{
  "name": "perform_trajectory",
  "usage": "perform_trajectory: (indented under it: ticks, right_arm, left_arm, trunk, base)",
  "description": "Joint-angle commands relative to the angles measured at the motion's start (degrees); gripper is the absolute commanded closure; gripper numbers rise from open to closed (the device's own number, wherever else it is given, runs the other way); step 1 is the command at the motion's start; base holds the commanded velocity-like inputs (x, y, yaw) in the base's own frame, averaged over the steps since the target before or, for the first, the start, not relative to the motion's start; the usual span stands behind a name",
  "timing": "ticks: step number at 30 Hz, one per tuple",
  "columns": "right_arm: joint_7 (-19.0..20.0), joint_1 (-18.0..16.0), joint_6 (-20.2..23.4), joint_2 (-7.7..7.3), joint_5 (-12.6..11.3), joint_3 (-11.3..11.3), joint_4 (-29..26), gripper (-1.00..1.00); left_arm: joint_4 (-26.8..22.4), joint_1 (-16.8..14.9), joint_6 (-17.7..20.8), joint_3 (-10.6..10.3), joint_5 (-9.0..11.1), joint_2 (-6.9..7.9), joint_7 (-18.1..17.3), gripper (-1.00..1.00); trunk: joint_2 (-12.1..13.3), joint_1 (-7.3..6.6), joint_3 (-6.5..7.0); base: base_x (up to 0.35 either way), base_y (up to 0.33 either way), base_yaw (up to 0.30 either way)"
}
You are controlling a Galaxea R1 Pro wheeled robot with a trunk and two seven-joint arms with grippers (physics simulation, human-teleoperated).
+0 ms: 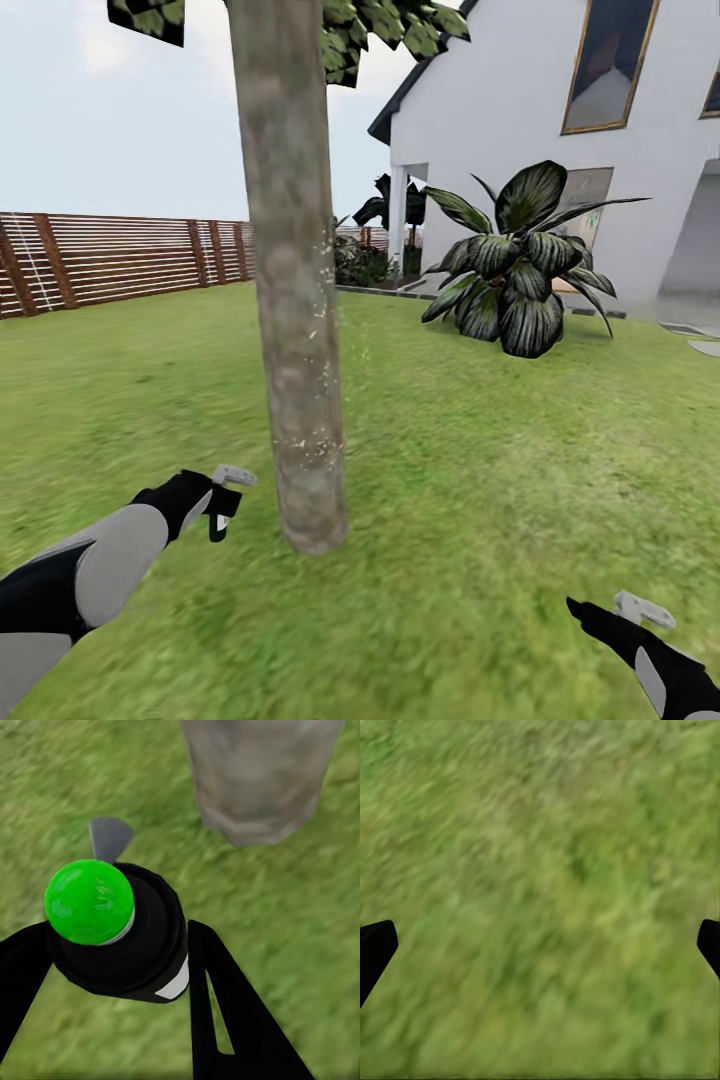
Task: In the garden, pick up the pesticide atomizer on the floor and spray pesticide onto both trees until each tree trunk is fully covered.
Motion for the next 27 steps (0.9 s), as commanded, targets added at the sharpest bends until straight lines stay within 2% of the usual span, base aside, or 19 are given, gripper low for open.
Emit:
perform_trajectory:
  ticks: [1,16,17,21,23,24,25,27]
  right_arm:
    - [0.0,0.0,0.0,0.0,0.01,0.01,0.01,-1.0]
    - [-0.09,0.0,0.0,0.0,0.02,-0.08,0.01,-1.0]
    - [-0.09,0.0,0.0,0.0,0.02,-0.08,0.01,-1.0]
    - [-0.09,0.0,0.0,0.0,0.02,-0.08,0.01,-1.0]
    - [-0.09,0.0,0.0,0.0,0.02,-0.08,0.01,-1.0]
    - [-0.09,0.0,0.0,0.0,0.02,-0.08,0.01,-1.0]
    - [-0.09,0.0,0.0,0.0,0.02,-0.08,0.01,-1.0]
    - [-0.09,0.0,0.0,0.0,0.02,-0.08,0.02,-1.0]
  left_arm:
    - [-0.01,0.02,0.0,-0.02,0.01,-0.04,0.01,1.0]
    - [-0.14,-0.03,0.57,-0.22,-0.02,-0.38,-0.17,1.0]
    - [-0.27,-0.03,0.81,-0.25,-0.04,-0.56,-0.12,1.0]
    - [-0.42,-0.03,2.01,-0.3,-0.19,-3.4,-0.04,1.0]
    - [-0.44,-0.23,2.6,-0.29,-0.18,-3.59,-0.03,1.0]
    - [-0.56,-0.38,4.47,-0.29,-0.15,-3.63,-0.05,1.0]
    - [-2.31,-0.51,8.07,-0.29,-0.13,-3.8,-0.1,1.0]
    - [-12.48,-0.62,17.42,-0.38,-0.16,-5.14,-0.33,1.0]
  trunk:
    - [0.0,0.0,0.0]
    - [0.0,0.0,0.0]
    - [0.0,0.0,0.0]
    - [0.0,0.0,0.0]
    - [0.0,0.0,0.0]
    - [0.0,0.0,0.0]
    - [0.0,0.0,0.0]
    - [0.0,0.0,0.0]
  base:
    - [-0.09,0.318,-0.175]
    - [-0.021,0.318,-0.29]
    - [0.0,0.318,-0.247]
    - [0.0,0.194,-0.103]
    - [0.0,0.02,-0.008]
    - [0.0,0.008,-0.003]
    - [0.0,0.004,-0.002]
    - [0.0,0.001,0.0]
